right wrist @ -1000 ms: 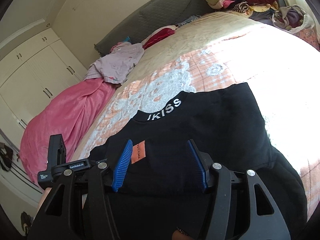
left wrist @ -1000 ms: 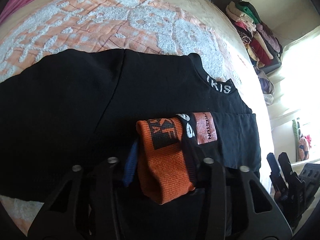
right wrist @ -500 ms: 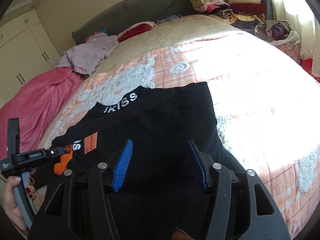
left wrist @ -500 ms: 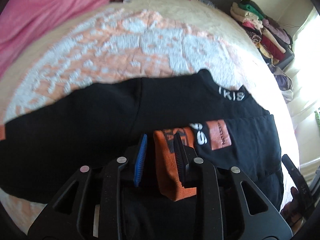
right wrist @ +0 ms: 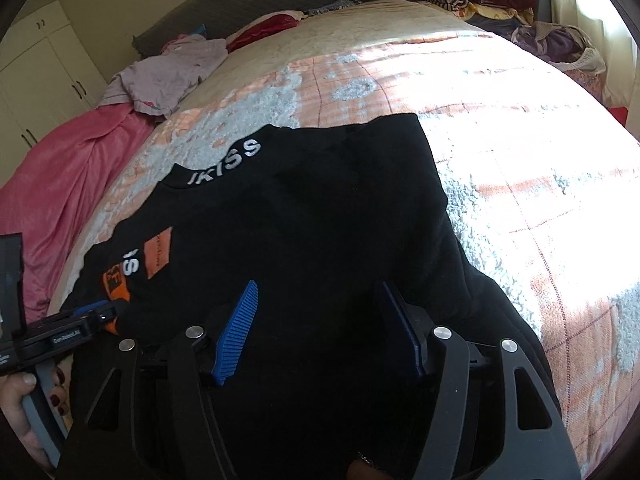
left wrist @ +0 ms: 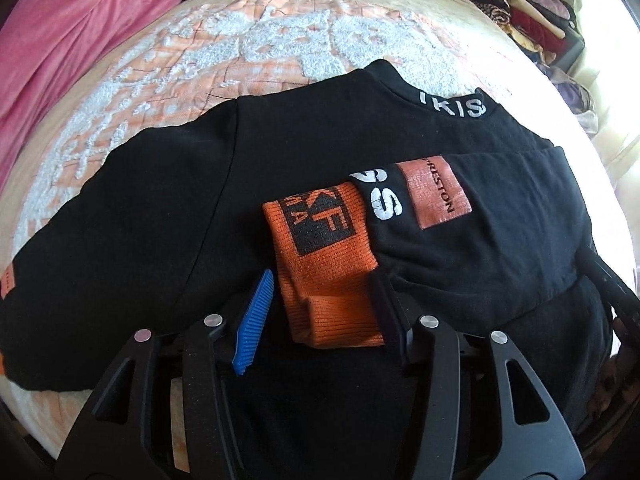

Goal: Fold small clothes
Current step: 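Lower the sleeve onto the sweatshirt front and open the right gripper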

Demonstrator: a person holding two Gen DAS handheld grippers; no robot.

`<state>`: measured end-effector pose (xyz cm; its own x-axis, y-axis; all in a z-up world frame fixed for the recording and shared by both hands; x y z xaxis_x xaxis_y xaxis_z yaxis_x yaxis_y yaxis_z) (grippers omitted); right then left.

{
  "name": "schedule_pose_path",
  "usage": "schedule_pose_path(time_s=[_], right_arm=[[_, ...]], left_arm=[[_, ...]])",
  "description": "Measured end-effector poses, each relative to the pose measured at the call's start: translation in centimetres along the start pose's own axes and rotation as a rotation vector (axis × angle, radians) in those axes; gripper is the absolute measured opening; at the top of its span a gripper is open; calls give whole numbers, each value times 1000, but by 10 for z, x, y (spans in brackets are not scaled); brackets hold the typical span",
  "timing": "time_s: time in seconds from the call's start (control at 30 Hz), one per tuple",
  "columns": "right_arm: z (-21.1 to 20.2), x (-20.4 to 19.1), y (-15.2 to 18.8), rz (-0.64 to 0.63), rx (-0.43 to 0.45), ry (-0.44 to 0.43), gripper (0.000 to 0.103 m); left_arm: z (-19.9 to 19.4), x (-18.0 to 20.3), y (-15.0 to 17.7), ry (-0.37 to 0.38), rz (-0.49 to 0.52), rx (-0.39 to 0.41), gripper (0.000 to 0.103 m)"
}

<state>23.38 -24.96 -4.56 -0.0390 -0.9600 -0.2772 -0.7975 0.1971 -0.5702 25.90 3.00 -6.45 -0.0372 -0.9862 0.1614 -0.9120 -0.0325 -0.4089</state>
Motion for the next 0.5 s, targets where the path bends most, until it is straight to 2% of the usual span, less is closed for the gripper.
schedule_pose_path(time_s=[0.13, 0.17, 0.3, 0.37, 0.43, 0.47, 0.5], right_arm=[[-20, -9, 6, -28, 41, -15, 72], [-23, -12, 8, -36, 47, -15, 77], [-38, -22, 15, -62, 68, -33, 88], [-43, -27, 17, -74, 77, -38, 91], [-47, -32, 19, -80, 85, -41, 96], [-49, -34, 19, -83, 89, -41, 96], [-50, -37, 20, -85, 94, -40, 96]], left_arm=[[-6, -4, 4, 10, -24, 20, 46], [-9, -7, 5, 14, -33, 29, 48], [-29, -12, 15, 17, -58, 94, 53], [-39, -12, 20, 4, -69, 125, 61], [-45, -17, 26, -15, -80, 155, 63], [-47, -18, 28, -26, -87, 166, 71], [-49, -19, 30, -43, -95, 183, 75]])
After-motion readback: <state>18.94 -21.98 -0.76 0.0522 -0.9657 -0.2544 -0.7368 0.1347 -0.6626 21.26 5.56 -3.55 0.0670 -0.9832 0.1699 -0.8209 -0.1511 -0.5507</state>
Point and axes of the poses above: each gripper's, at about its wrist camera, not at the fingertips, and z roughly the way its jaws point, x to its right, y to its underside, the point moved 1 cm from there along z, roughly the way its jaws point, and after that the axes turned 4 degrees about y, right-handed, at the moved point
